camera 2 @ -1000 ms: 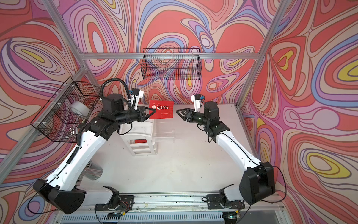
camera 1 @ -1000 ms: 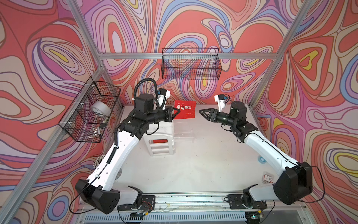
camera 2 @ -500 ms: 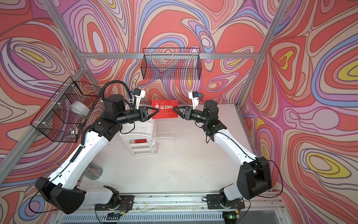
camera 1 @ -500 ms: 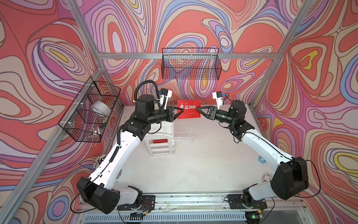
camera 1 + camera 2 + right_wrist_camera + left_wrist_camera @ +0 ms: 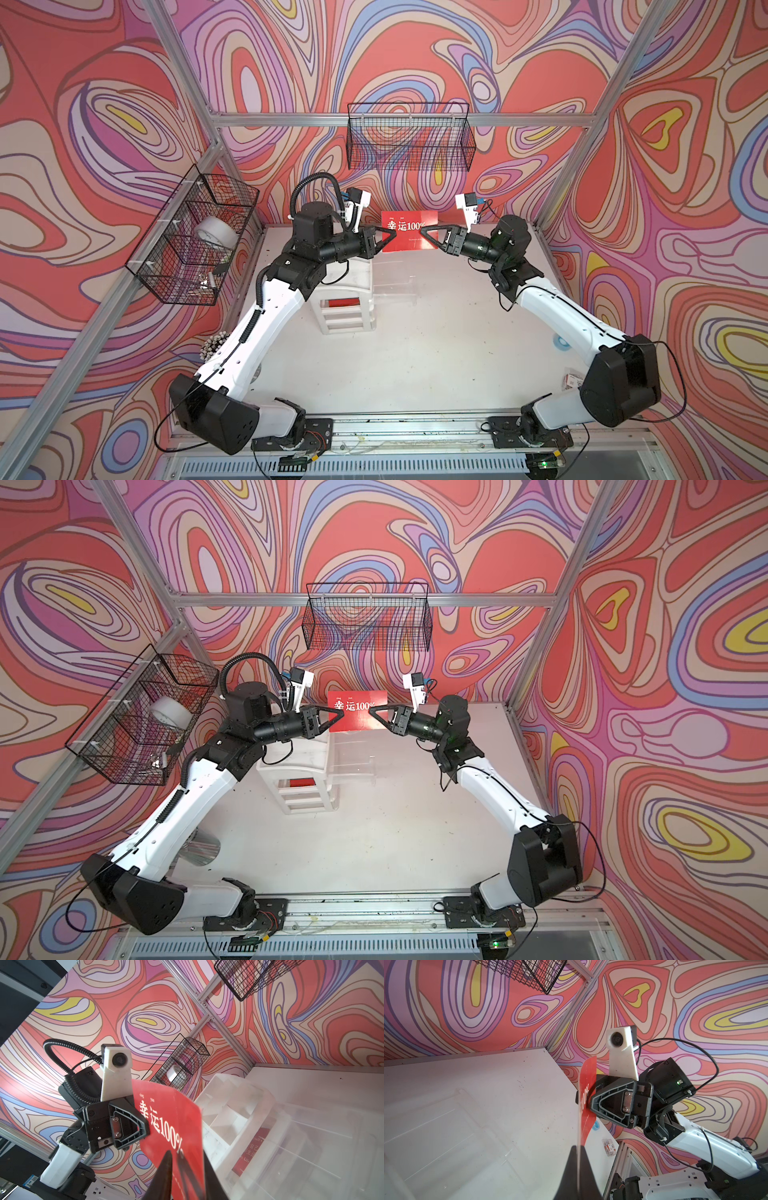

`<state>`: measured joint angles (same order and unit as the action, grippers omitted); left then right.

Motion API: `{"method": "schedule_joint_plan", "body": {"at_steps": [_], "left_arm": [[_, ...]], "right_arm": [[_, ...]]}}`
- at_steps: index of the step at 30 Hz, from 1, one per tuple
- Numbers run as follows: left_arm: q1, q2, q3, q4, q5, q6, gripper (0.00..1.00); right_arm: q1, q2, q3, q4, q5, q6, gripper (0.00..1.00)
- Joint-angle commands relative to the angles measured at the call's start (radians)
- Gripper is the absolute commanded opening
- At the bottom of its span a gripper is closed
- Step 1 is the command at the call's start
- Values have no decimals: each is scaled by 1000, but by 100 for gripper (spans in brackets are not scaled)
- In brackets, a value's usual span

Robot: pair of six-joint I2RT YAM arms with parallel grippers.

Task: Take the postcards out of the drawer
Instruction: Place the postcard at the center of the board.

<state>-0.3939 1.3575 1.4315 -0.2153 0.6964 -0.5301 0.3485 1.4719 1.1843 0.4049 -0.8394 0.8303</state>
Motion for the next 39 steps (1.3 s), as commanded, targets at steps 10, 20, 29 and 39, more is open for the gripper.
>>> {"method": "schedule_joint_plan", "body": {"at_steps": [10, 20, 29, 39], "left_arm": [[-5, 14, -19, 19, -42, -25, 7], [-5, 5, -9, -42, -84, -3, 26], [-4, -35, -4, -203, -171, 82, 29], [26, -113, -17, -338, -282, 153, 30]], "right_arm": [[6, -48, -14, -41, 26, -36, 3], [5, -67, 29, -156, 57, -107, 0], [-41, -70, 100, -312, 77, -188, 0], [-198, -39, 140, -447, 42, -245, 0]]}}
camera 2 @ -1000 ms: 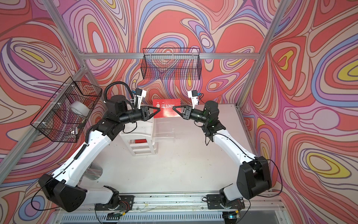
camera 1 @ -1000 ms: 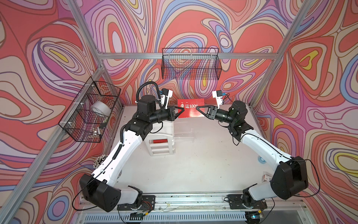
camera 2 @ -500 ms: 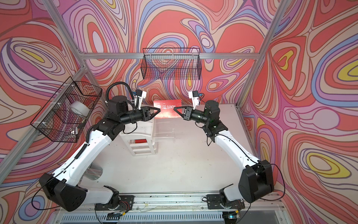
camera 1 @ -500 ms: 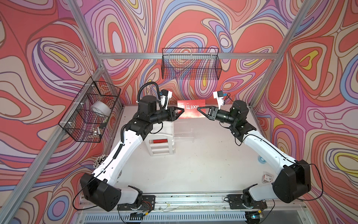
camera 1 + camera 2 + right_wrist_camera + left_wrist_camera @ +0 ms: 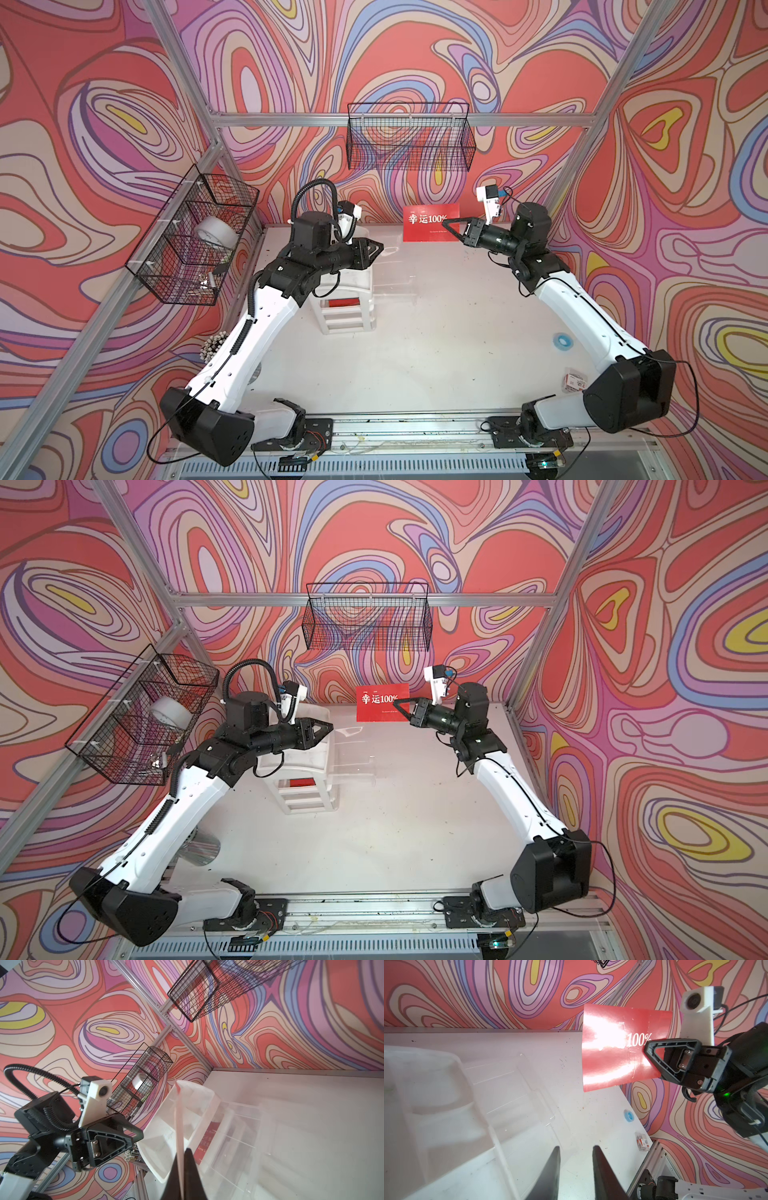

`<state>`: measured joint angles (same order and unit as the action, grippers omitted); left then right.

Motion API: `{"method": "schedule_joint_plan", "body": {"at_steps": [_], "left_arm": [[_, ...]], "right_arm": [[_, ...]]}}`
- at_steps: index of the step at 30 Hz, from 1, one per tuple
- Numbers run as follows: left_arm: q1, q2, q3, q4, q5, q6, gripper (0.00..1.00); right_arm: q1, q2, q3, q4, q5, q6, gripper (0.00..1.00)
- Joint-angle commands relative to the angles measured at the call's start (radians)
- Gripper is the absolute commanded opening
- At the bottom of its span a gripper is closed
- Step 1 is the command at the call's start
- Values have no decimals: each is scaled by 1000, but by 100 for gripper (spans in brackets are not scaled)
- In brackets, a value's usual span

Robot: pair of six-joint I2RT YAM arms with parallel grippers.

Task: Take the postcards out of the drawer
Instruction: Place the postcard at the center of the board.

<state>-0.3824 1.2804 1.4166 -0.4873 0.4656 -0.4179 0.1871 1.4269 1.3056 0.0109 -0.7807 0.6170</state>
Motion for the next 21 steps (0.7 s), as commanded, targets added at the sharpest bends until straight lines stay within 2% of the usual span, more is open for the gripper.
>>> {"method": "schedule_joint_plan", "body": {"at_steps": [1, 10, 15, 21], "left_arm": [[21, -45, -5, -82, -61, 48, 30], [98, -146, -59, -137, -90, 78, 35], [125, -188, -78, -181, -117, 93, 36], [148, -269, -176, -152, -118, 73, 38]], "right_arm": [[-57, 14, 16, -54, -27, -32, 0], [-180, 181, 56, -143, -35, -120, 0], [-192, 313, 123, -184, -38, -175, 0], [-193, 513, 246, -227, -38, -201, 0]]}}
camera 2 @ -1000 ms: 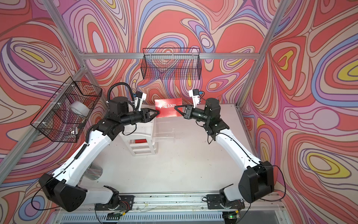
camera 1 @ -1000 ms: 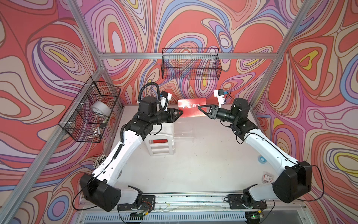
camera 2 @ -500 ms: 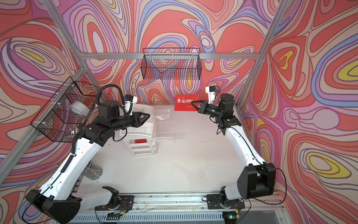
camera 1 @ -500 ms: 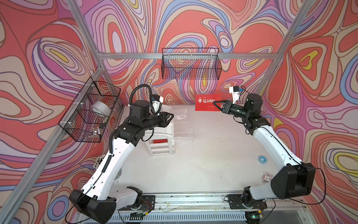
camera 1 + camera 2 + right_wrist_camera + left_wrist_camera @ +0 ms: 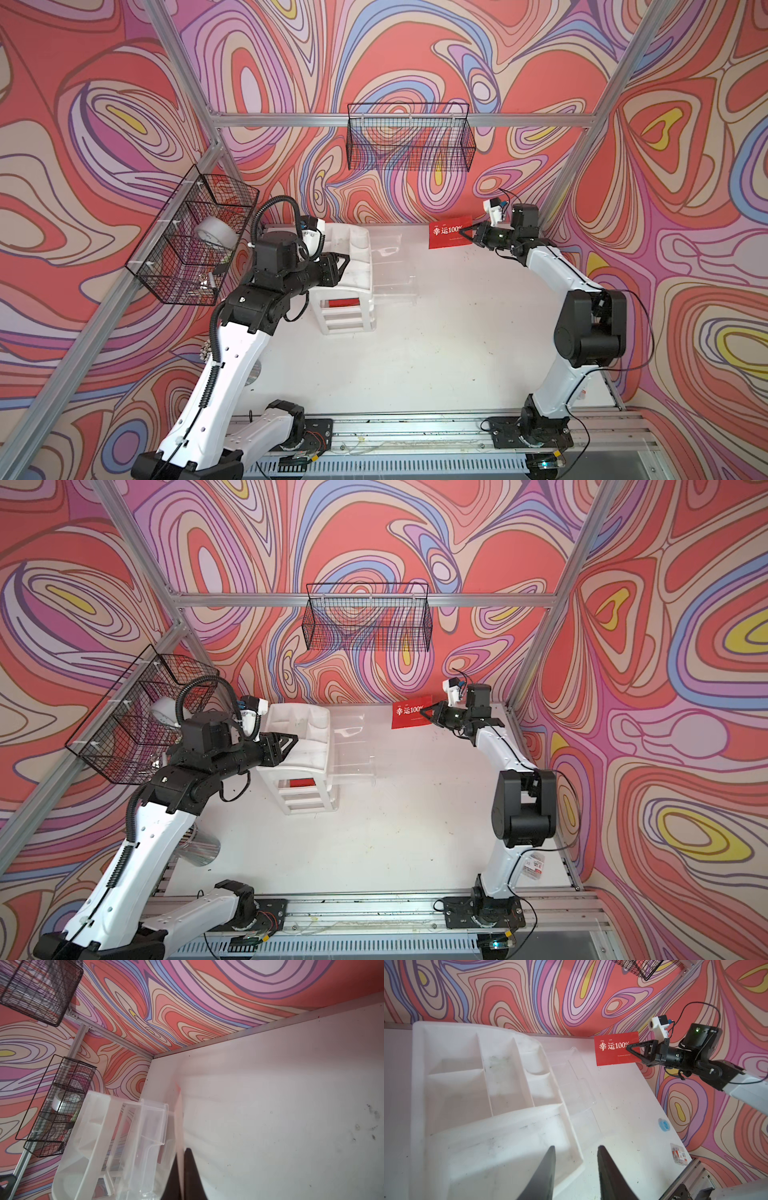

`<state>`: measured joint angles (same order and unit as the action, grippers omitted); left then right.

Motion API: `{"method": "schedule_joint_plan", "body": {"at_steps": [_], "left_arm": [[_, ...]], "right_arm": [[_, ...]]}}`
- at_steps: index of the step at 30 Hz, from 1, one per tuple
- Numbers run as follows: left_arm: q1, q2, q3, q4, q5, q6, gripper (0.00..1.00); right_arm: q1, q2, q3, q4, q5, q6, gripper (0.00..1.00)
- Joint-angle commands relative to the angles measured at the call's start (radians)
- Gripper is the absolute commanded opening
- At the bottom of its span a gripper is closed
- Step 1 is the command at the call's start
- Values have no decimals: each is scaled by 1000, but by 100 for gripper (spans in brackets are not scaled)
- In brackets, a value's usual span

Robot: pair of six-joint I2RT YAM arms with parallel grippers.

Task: Take the postcards out of the drawer
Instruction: Place the postcard at the center of the board.

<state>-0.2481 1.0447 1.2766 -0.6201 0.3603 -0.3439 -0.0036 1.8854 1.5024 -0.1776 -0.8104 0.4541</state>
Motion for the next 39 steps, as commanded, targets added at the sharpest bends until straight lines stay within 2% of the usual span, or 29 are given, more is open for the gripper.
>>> {"method": "schedule_joint_plan", "body": {"at_steps": [1, 8, 18, 33, 39], "left_arm": [[16, -43, -48, -15, -12, -4, 39], [27, -63, -54, -48, -19, 8, 40], [30, -76, -61, -60, -15, 7, 40], [32, -101, -59, -87, -19, 19, 41], [33, -109, -61, -96, -25, 22, 42]], "right_arm": [[-2, 82, 68, -42, -9, -40, 0], [-1, 262, 175, -40, -3, -30, 0], [9, 406, 200, 60, -16, 59, 1], [35, 493, 232, 112, -13, 122, 9], [40, 522, 252, 109, -9, 134, 15]]}}
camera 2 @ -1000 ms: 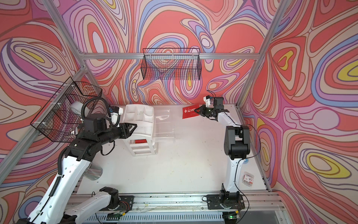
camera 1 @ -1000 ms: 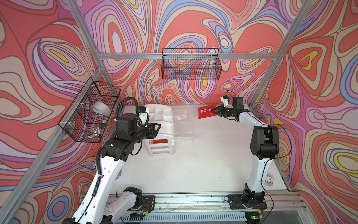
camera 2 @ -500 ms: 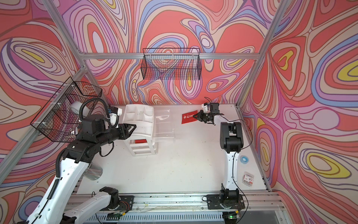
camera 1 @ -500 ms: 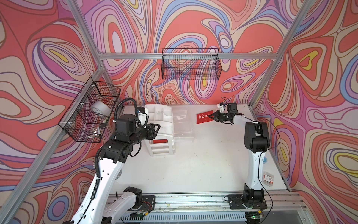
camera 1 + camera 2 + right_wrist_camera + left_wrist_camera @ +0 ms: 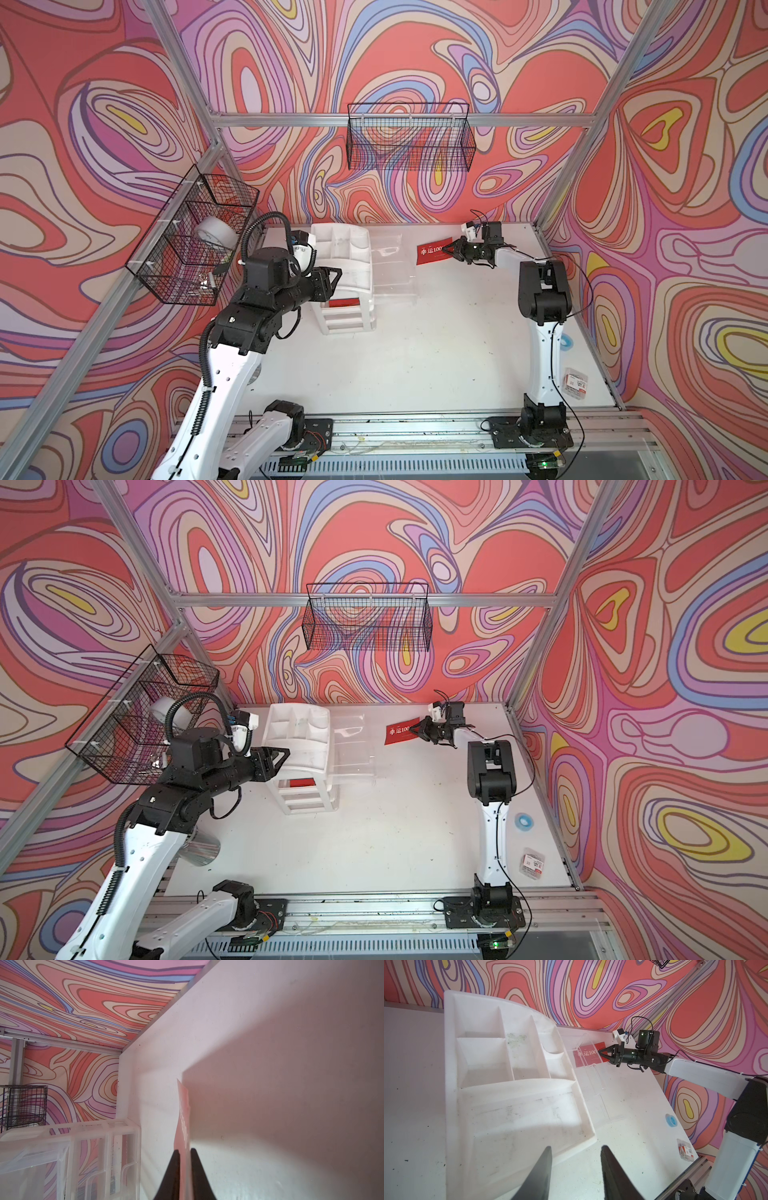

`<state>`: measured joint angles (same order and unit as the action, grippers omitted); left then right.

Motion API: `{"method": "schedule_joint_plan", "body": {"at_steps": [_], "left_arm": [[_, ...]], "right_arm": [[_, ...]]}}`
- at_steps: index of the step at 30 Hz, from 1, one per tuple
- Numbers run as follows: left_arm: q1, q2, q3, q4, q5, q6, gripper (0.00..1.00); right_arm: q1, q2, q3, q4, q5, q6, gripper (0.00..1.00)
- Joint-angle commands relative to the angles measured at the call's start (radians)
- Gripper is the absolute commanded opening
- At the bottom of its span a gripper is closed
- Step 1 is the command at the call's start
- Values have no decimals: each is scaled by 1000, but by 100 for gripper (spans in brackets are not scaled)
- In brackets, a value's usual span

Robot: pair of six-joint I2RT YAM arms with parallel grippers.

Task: Take the postcards out of the drawer
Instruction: Place the postcard at the center of the board.

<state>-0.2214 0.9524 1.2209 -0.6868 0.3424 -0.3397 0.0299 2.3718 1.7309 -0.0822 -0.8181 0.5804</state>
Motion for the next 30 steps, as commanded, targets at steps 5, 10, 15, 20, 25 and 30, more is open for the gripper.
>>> {"method": "schedule_joint_plan", "body": {"at_steps": [5, 10, 15, 20, 25, 30], "left_arm": [[7, -15, -9, -33, -11, 18, 42], [7, -20, -10, -28, -12, 15, 42], [7, -15, -10, -25, -8, 14, 42], [7, -11, -11, -31, -11, 19, 43], [9, -12, -10, -33, -14, 19, 43], [8, -9, -6, -34, -21, 19, 44]], "right_arm": [[8, 43, 37, -7, 12, 2, 22], [7, 43, 48, -29, 28, -8, 28], [8, 42, 56, -60, 50, -26, 33], [7, 33, 63, -102, 86, -50, 37], [7, 18, 67, -142, 119, -82, 43], [7, -7, 60, -166, 160, -104, 49]]}}
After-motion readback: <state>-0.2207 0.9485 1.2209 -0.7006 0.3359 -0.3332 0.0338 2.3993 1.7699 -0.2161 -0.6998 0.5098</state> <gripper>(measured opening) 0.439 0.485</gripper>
